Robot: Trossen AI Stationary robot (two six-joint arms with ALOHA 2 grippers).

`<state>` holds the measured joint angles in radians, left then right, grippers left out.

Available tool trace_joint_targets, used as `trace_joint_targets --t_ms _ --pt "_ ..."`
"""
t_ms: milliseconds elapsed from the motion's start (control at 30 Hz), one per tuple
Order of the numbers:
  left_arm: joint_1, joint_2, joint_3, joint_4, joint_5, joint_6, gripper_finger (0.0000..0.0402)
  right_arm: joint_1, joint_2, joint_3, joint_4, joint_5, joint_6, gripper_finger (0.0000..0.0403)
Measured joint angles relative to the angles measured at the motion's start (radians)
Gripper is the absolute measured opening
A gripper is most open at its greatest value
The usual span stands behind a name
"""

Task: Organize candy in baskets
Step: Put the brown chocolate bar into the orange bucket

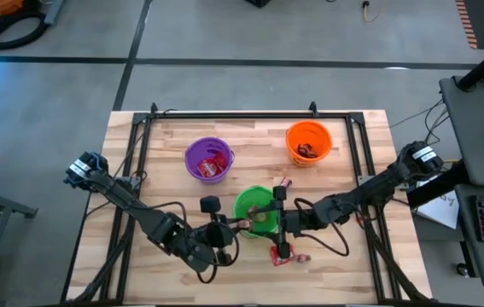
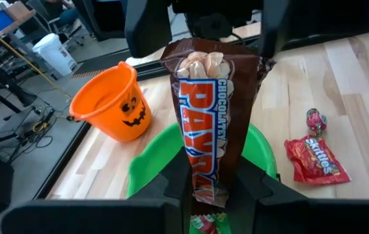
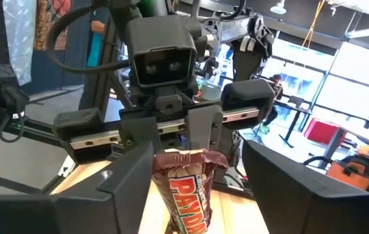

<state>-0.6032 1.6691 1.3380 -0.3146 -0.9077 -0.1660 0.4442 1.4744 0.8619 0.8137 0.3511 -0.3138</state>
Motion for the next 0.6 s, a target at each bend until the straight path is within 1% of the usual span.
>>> trace_joint_targets --t_ms 167,300,433,600 --pt "0.009 0.0 -0.009 0.026 0.0 0.0 0.0043 0.0 0.001 0.0 -0.001 0.0 0.005 0.0275" --pt "0.017 0.0 -0.016 0.056 0.0 0.0 0.0043 -0.001 0.001 0.0 -0.001 0.0 0.016 0.0293" --pt "0.023 0.0 -0.026 0.083 0.0 0.0 0.0043 -0.009 0.001 0.0 -0.001 0.01 0.027 0.0297" --pt "0.023 0.0 -0.026 0.091 0.0 0.0 0.0043 -0.014 0.001 0.0 -0.001 0.016 0.026 0.0289"
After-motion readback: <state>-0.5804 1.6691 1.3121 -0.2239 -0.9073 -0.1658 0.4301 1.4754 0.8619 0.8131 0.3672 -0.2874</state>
